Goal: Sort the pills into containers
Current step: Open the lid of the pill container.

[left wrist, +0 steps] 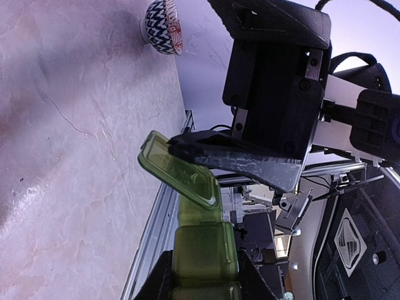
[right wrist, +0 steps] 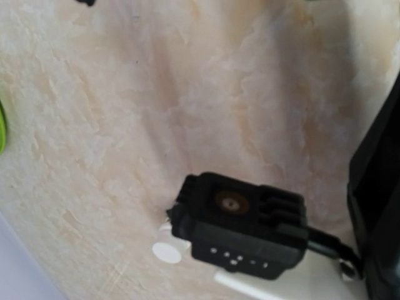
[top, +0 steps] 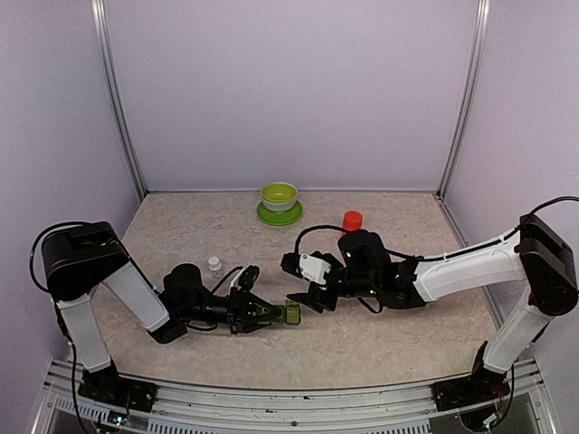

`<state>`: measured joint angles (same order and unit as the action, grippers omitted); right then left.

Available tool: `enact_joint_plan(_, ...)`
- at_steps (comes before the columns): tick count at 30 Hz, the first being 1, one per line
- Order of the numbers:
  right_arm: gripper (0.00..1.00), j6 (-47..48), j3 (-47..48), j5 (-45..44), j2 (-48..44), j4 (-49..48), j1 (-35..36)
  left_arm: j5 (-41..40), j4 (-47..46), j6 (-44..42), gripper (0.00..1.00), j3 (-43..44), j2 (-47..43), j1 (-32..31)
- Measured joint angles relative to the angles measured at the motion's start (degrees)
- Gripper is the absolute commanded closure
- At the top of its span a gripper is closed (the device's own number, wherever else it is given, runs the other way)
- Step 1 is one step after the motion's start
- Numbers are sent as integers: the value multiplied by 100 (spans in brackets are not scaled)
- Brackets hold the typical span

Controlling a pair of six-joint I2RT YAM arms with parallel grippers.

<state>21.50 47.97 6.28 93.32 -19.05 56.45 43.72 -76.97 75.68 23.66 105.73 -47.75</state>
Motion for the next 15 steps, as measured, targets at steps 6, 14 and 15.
enact_joint_plan(6,29,87,118,55,81,219,0,39,0,-24,80,13,0,0)
enact_joint_plan(14,25,96,127,4,129,313,0,48,2,-44,80,17,0,2)
enact_joint_plan(15,23,72,131,-52,129,315,0,48,2,-55,79,17,0,2)
